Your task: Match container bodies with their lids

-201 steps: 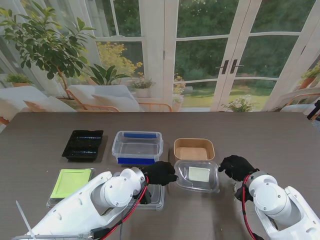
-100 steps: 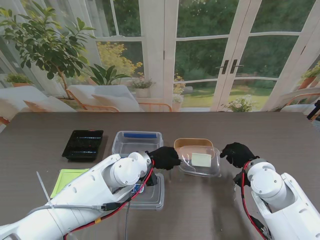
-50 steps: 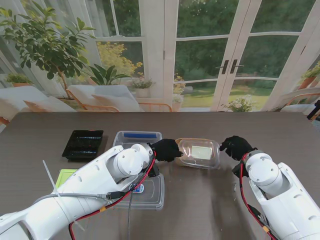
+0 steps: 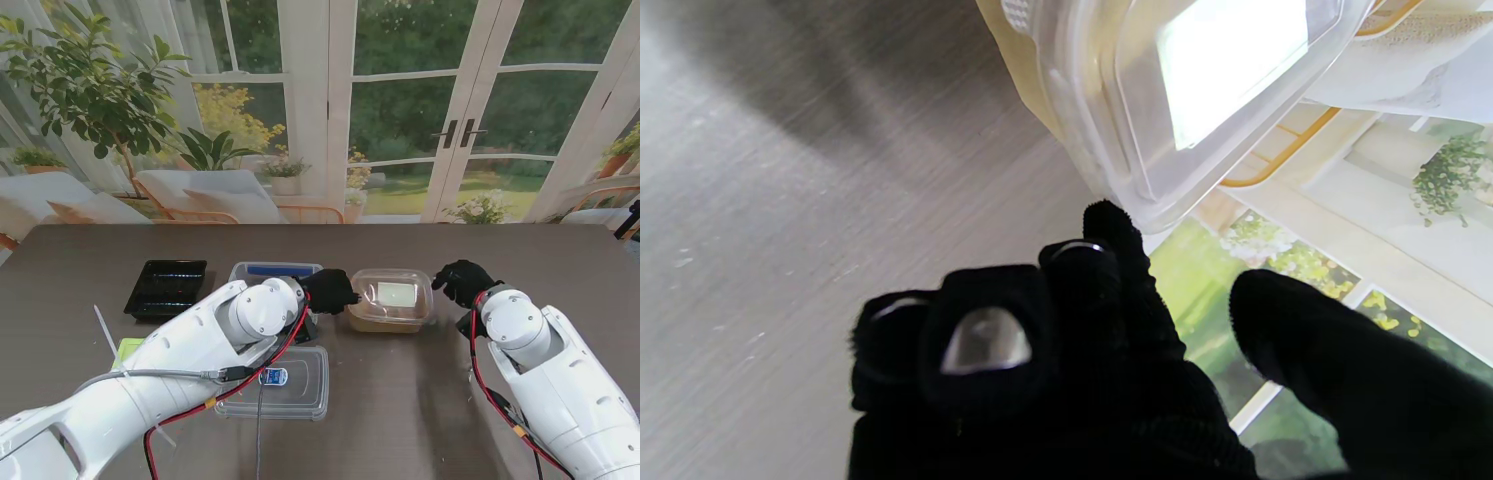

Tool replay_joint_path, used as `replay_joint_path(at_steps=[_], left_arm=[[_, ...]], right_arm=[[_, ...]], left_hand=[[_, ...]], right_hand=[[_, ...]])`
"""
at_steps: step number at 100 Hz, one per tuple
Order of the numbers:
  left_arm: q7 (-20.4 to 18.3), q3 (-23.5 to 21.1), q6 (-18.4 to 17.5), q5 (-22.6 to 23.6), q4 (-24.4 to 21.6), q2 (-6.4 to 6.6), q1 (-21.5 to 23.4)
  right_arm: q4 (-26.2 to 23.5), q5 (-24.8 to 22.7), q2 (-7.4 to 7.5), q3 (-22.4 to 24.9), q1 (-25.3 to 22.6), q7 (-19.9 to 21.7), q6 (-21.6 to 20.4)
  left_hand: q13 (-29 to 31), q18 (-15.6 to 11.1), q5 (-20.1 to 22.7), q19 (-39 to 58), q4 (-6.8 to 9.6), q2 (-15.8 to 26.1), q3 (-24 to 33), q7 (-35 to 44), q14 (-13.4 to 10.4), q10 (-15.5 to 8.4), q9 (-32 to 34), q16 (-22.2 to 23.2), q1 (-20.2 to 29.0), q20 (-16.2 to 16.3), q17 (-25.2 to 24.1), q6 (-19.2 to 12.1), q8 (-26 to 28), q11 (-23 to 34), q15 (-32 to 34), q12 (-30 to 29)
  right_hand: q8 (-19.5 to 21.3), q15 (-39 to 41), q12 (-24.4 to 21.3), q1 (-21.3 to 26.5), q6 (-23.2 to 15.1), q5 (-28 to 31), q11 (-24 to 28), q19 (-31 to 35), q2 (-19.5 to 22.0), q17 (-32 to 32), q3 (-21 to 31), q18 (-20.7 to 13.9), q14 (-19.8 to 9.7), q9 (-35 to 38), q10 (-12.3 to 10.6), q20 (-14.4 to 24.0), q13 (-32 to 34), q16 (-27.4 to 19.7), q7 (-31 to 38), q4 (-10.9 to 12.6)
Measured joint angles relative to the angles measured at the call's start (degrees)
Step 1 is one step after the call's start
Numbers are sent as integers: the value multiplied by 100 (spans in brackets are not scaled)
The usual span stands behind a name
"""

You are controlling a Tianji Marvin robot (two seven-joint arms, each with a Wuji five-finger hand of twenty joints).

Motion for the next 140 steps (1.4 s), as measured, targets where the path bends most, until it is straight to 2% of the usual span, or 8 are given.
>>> replay_joint_path(at_steps=[53,91,95,140], left_arm=[[-123,90,39,-74,258,-76,-152],[-201,62,242,72,54,-6,-109],[-206,55,248,84,40,2,-104],[-363,0,338,123,-83,101,-63]], right_arm=[[569,22,-69,-247,377,-81,-160],[588,-15,-81,-263,383,-96,-133],[583,-15,-82,-264,381,-96,-127],[588,-19,-94,-336,389,-120,-113]], left_hand=[[-185,27,-18,-187,0,0,-60,-6,108,81,-149,4,-6,74,-287,-120,-7,-297,-282,-139],[-319,57,-234,-291,0,4,-104,-109,160,143,-373,4,-76,148,-472,-143,-36,-508,-491,-307],[-319,57,-281,-291,0,4,-113,-117,159,145,-408,4,-202,149,-473,-143,-40,-509,-492,-309],[-322,57,-313,-339,0,5,-111,-152,160,161,-464,5,-324,223,-486,-163,-66,-514,-509,-314]], right_hand=[[0,0,-2,146,-110,0,0,-2,0,0,0,55,36,-6,0,1,0,0,0,0],[0,0,-9,146,-261,0,0,-5,0,0,0,56,40,-9,0,2,0,0,0,0],[0,0,-9,146,-279,0,1,-5,0,0,0,56,40,-9,0,2,0,0,0,0],[0,0,-62,146,-393,0,1,-8,0,0,0,57,42,-9,0,2,-1,-1,3,0]])
